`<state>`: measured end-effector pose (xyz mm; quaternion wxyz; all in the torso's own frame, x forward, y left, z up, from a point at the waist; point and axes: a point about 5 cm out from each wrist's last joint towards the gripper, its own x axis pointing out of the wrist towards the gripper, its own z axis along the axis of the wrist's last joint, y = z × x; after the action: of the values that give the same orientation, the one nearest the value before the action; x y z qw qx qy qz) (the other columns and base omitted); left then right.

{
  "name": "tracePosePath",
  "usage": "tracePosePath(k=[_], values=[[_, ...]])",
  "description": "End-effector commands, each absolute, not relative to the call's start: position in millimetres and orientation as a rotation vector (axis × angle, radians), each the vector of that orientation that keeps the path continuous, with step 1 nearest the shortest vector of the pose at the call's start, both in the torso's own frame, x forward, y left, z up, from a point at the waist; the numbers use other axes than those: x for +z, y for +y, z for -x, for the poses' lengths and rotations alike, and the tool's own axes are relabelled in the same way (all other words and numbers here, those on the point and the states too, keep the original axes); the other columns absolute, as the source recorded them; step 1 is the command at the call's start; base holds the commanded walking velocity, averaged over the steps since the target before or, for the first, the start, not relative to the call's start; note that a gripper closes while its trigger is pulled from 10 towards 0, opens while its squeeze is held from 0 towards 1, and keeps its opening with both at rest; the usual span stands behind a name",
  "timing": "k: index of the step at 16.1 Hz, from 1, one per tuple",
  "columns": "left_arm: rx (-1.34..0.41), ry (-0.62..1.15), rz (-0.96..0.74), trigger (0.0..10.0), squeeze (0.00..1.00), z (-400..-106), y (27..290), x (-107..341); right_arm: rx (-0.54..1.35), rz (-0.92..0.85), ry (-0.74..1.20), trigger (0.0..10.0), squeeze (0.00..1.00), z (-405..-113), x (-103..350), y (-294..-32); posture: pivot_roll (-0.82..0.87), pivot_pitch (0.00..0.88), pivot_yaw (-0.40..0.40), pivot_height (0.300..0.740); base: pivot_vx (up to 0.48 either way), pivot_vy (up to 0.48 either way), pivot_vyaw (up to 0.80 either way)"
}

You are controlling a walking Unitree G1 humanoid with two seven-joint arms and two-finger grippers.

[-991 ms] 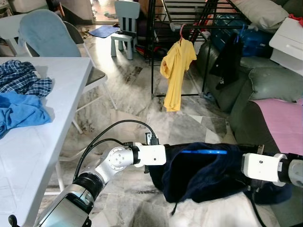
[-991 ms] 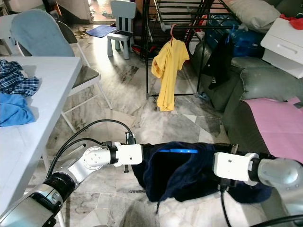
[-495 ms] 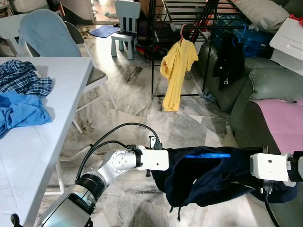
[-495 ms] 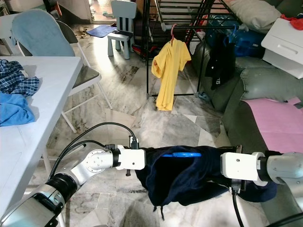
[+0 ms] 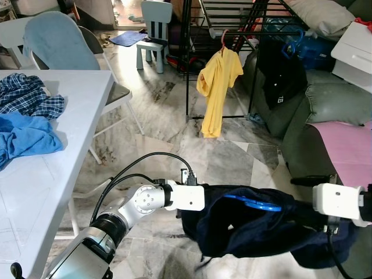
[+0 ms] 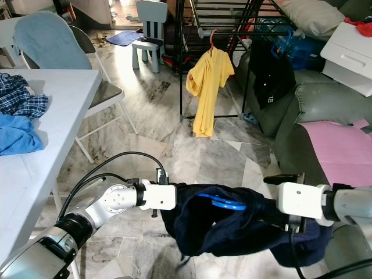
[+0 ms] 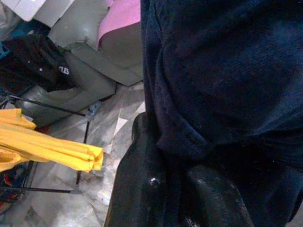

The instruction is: Hang hanger

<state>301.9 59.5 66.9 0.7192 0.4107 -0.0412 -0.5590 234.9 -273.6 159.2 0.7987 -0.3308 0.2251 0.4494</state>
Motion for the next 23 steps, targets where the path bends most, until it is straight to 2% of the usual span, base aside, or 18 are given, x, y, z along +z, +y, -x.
tracePosePath(k=[1,3,4,5,7,23], values=[[-1.23,-0.135,-0.909,0.0,0.0,-305,55,74,0.975,0.705,0.5,10.0,0.0,-232,161,-276,-0.03,0.0,-0.045,0.74,0.0,0.0,0.0],[-1.23,-0.137,-0.906,0.0,0.0,-305,54,74,1.005,0.661,0.521,10.0,0.0,-228,151,-272,-0.03,0.0,-0.045,0.74,0.0,0.0,0.0],[-1.229,-0.136,-0.906,0.0,0.0,-305,54,74,1.018,0.622,0.548,6.3,0.0,-224,143,-272,-0.03,0.0,-0.046,0.74,0.0,0.0,0.0],[-1.229,-0.136,-0.906,0.0,0.0,-305,54,74,1.025,0.604,0.564,4.8,0.0,-221,139,-273,-0.03,0.0,-0.046,0.74,0.0,0.0,0.0],[-1.227,-0.135,-0.905,0.0,0.0,-305,55,74,1.022,0.594,0.587,0.0,0.0,-218,131,-275,-0.02,0.0,-0.048,0.74,0.0,0.0,0.0],[-1.222,-0.124,-0.914,0.0,0.0,-305,58,73,1.02,0.619,0.599,0.0,0.0,-217,124,-277,-0.02,0.0,-0.051,0.74,0.0,0.0,0.0]])
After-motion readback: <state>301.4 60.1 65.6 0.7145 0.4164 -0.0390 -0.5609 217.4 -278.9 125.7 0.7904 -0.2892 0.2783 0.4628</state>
